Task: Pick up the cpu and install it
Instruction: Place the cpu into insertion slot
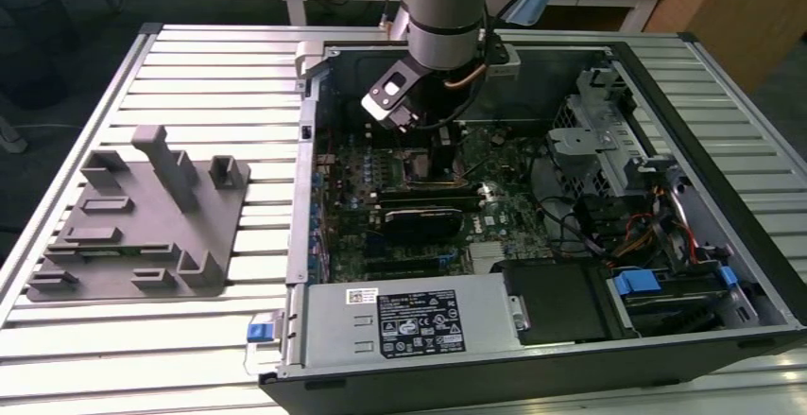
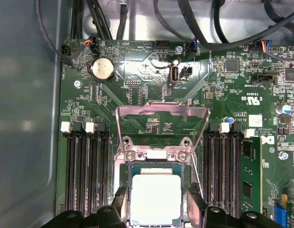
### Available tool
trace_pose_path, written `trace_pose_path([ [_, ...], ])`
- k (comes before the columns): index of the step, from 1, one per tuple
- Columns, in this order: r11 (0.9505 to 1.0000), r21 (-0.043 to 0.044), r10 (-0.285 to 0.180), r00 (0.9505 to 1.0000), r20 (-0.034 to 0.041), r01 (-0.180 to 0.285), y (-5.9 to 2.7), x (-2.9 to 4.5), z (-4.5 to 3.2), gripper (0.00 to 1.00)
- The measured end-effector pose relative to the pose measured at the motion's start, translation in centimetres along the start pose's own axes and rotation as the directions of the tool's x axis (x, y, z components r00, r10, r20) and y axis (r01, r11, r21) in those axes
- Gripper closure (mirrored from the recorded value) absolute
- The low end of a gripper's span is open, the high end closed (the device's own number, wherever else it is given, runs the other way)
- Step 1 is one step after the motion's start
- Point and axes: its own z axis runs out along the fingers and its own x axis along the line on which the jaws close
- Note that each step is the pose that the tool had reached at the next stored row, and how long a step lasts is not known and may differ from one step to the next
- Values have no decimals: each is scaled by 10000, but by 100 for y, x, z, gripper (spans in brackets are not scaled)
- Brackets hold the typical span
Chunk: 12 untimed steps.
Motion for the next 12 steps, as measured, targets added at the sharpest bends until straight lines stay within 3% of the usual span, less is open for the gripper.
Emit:
trace_pose_path([
  [4,10000,0,-1,10000,0,1,0,0,-1,47],
  [12,10000,0,0,10000,1,0,0,0,-3,82],
])
